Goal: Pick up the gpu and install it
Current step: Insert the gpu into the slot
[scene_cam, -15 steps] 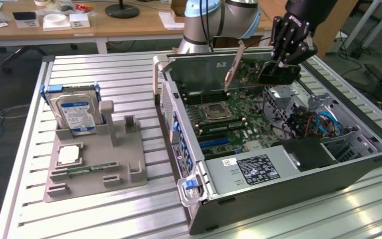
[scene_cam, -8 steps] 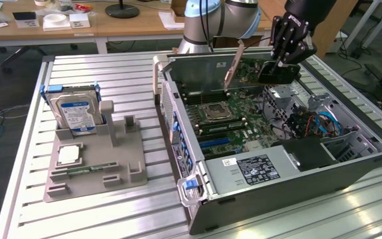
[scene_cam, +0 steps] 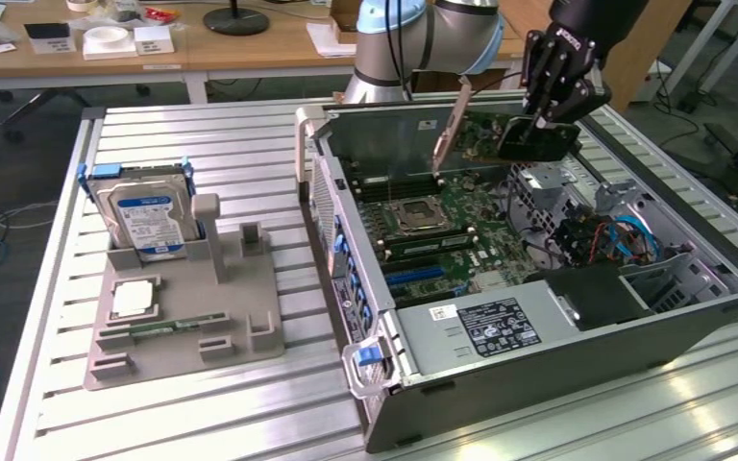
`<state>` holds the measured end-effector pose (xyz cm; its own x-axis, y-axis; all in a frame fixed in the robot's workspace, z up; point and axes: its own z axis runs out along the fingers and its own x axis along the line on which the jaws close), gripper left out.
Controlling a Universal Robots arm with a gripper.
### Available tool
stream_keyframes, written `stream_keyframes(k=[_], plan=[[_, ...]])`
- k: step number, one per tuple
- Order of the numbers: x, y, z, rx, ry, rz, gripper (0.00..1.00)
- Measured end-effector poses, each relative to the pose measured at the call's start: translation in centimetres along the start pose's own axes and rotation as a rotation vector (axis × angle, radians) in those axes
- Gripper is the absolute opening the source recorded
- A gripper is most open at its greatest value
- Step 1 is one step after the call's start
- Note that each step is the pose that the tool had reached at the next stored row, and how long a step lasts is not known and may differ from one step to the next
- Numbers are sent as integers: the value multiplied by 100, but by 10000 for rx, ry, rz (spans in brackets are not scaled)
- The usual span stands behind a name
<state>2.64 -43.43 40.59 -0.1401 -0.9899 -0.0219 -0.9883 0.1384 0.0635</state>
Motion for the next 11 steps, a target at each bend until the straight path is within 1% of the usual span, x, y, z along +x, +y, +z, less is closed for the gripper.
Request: stream_keyframes(k=[11], plan=[[-10, 1, 1, -1, 3, -60, 27]])
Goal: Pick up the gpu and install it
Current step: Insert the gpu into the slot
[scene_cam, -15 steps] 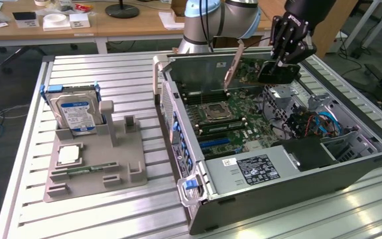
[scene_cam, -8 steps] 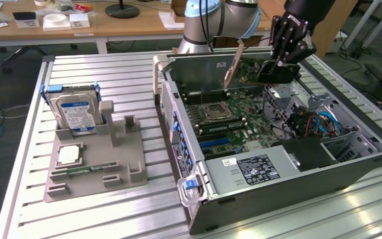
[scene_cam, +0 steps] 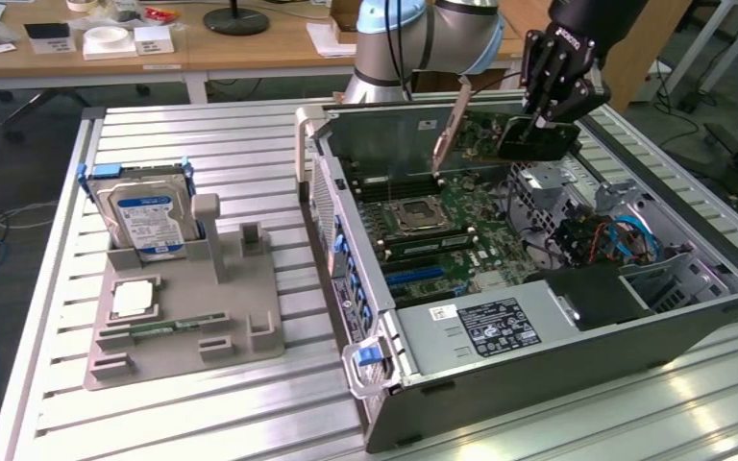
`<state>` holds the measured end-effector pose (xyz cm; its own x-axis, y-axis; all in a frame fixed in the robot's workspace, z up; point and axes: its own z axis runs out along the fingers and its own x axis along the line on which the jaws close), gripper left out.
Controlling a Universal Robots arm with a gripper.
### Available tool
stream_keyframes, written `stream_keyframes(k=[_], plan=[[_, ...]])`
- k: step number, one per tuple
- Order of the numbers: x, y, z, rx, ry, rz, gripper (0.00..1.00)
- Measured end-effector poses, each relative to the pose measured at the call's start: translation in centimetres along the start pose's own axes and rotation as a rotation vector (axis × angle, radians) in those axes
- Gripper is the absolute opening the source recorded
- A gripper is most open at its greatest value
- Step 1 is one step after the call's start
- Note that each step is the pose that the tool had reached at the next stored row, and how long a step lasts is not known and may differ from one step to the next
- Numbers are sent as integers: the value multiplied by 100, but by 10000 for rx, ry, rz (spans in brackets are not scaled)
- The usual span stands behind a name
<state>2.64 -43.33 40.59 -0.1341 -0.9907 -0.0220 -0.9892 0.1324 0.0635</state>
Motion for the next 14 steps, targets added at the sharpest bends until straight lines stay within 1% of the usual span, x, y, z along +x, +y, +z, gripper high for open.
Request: stream_keyframes(k=[11, 12, 14], plan=[[-10, 1, 1, -2, 5, -85, 27], [-36, 5, 1, -4, 11, -184, 27], [-41, 6, 1, -5, 16, -250, 27]])
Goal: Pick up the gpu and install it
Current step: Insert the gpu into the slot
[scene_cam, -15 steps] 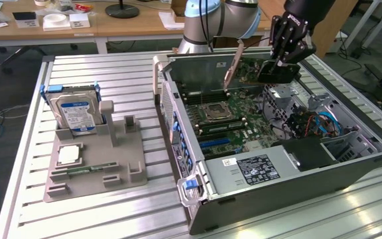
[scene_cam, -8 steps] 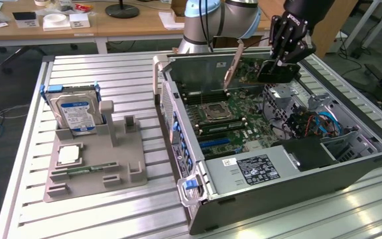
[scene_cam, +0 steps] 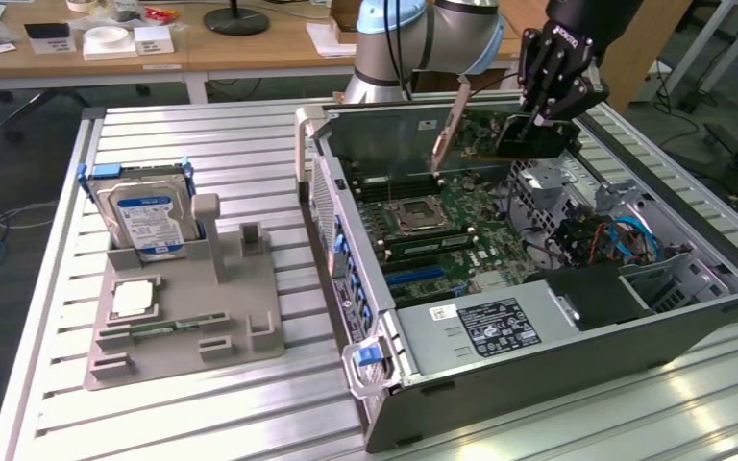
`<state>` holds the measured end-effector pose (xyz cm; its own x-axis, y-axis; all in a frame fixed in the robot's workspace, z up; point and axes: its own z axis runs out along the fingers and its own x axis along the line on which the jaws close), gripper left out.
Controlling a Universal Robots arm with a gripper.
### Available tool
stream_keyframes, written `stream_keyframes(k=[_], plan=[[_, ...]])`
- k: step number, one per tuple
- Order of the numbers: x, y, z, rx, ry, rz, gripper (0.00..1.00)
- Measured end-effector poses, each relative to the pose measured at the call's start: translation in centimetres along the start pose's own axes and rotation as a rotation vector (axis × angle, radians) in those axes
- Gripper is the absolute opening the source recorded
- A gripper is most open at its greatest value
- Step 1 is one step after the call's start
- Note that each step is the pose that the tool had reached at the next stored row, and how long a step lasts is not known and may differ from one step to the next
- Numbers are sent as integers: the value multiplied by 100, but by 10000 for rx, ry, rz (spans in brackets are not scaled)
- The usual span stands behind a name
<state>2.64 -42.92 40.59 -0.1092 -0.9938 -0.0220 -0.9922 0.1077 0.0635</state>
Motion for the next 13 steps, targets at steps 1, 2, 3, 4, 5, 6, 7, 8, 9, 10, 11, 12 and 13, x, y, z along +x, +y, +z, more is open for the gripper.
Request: stream_keyframes(k=[1, 2, 3, 4, 5, 6, 7, 8, 9, 10, 11, 12, 13], plan=[[0, 0, 0, -1, 0, -1, 27], [0, 0, 0, -1, 0, -2, 27], [0, 0, 0, -1, 0, -3, 27], [0, 0, 0, 0, 0, -4, 27], [0, 0, 0, 0, -1, -5, 27], [0, 0, 0, -1, 0, -9, 27], [0, 0, 0, -1, 0, -17, 27], [0, 0, 0, -1, 1, -30, 27], [0, 0, 0, -2, 2, -46, 27], [0, 0, 0, -2, 4, -69, 27], [0, 0, 1, -2, 6, -106, 27], [0, 0, 1, -2, 9, -161, 27], [0, 0, 2, -2, 13, -231, 27]])
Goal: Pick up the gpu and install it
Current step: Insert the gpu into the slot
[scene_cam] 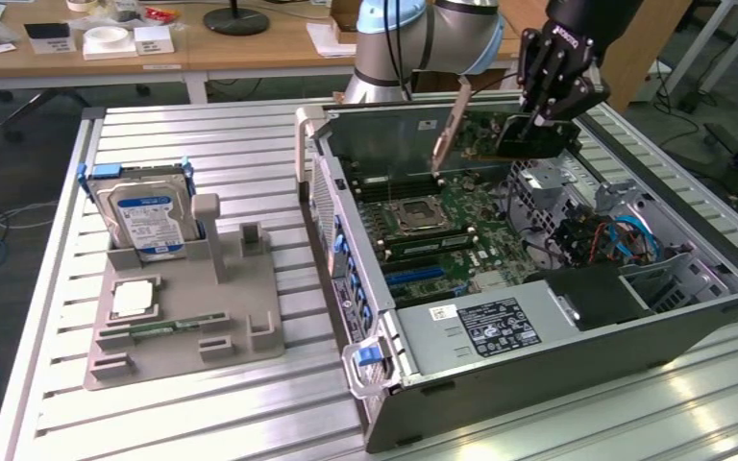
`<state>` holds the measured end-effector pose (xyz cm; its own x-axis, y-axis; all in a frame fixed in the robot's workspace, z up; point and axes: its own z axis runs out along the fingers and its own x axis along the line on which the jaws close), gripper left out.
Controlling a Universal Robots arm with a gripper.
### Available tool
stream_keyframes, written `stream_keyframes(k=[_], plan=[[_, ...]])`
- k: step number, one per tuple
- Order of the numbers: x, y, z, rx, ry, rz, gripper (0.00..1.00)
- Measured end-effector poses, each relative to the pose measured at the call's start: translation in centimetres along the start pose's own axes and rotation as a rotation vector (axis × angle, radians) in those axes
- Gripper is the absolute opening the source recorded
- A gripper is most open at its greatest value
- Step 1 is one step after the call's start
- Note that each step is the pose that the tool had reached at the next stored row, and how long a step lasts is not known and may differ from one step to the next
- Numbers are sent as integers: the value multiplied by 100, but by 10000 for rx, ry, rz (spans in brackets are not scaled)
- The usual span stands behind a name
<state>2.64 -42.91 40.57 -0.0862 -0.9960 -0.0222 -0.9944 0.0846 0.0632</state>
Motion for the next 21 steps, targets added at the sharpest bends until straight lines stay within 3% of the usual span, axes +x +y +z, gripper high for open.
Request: stream_keyframes(k=[3, 5, 7, 11, 12, 15, 21], plan=[[0, 0, 4, 23, 14, -263, 27], [1, 0, 8, 104, 19, -403, 27], [1, 0, 14, 281, 12, -487, 27], [3, 28, 32, 719, -14, -541, 27], [4, 40, 36, 775, -17, -542, 27], [7, 62, 55, 812, -18, -544, 27], [7, 66, 60, 813, -18, -545, 27]])
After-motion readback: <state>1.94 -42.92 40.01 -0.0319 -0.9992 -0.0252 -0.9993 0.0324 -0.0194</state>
